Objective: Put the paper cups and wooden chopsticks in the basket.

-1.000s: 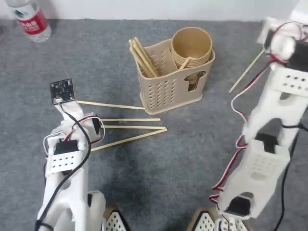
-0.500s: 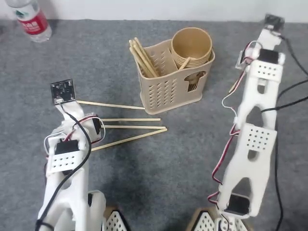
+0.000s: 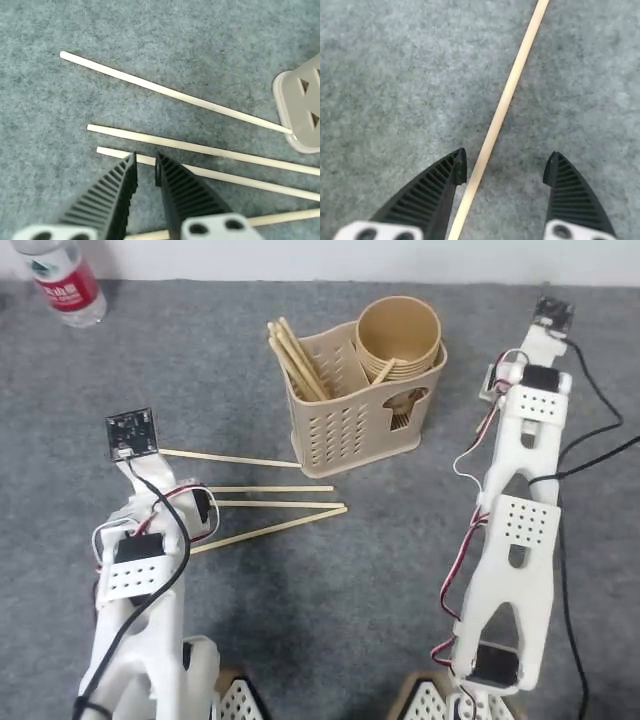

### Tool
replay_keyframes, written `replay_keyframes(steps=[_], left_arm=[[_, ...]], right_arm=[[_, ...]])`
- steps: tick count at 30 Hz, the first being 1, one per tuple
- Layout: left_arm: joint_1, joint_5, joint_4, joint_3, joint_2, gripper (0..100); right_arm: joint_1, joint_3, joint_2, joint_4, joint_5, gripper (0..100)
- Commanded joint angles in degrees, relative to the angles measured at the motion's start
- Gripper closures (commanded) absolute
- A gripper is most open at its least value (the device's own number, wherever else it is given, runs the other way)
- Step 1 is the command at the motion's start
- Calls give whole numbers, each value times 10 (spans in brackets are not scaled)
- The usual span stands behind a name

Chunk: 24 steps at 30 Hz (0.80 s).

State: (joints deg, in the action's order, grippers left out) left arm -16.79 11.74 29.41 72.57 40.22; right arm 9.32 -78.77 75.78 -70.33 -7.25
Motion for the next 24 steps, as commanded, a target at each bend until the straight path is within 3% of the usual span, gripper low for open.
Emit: replay_keyframes(steps=[1, 6, 12, 15, 20, 24], left_arm=[[-4, 5, -13, -3, 13, 945], [-4, 5, -13, -3, 13, 945], [-5, 5, -13, -3, 13, 945], [-5, 5, -13, -5, 14, 945], [-5, 5, -13, -6, 14, 945], [-5, 5, -13, -6, 14, 945]], right_arm=[[-7, -32, -4, 19, -3, 757], [-17, -31, 3, 19, 56, 860], [-28, -31, 4, 19, 95, 890], [-39, -28, 5, 15, 135, 991], [-58, 17, -2, 7, 215, 991], [-57, 18, -1, -15, 227, 991]])
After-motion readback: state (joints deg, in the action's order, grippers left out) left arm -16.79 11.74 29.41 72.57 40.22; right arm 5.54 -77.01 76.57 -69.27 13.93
